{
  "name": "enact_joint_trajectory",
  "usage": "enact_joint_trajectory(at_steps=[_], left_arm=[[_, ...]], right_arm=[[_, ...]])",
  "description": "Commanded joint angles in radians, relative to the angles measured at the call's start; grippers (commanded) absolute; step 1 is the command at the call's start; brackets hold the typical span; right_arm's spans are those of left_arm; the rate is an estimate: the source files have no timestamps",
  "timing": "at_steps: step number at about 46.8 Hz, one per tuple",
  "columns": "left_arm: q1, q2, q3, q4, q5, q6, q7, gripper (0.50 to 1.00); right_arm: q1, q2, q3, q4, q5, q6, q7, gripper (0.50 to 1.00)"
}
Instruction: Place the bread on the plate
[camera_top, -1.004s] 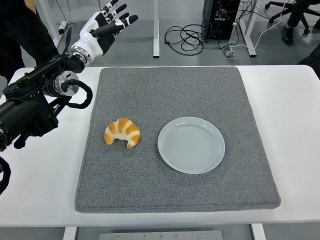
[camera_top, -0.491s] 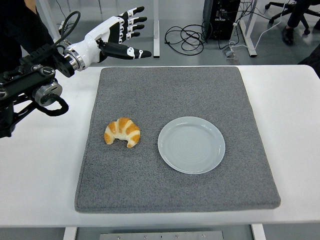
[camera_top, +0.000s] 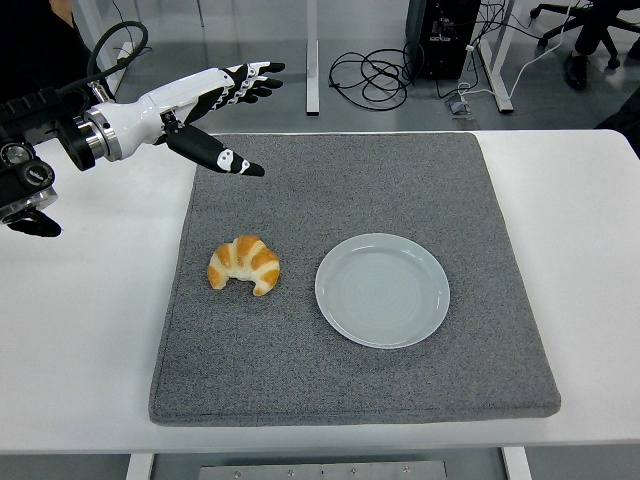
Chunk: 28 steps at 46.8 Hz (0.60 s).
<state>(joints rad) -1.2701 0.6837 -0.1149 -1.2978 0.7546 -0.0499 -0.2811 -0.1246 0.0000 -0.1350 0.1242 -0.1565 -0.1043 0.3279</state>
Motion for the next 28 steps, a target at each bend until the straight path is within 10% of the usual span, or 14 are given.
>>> enact_joint_trajectory(at_steps=[1,28], left_arm=[[0.009,0.03,0.0,-0.049,0.054,0.001,0.0,0.975],[0.103,0.1,0.041,-0.109,0.469,0.005,0.002,0.977]], right_arm=[[0.0,0.0,0.0,0.0,0.0,0.0,-0.001,1.0],[0.0,0.0,0.0,0.0,0.0,0.0,0.0,1.0]])
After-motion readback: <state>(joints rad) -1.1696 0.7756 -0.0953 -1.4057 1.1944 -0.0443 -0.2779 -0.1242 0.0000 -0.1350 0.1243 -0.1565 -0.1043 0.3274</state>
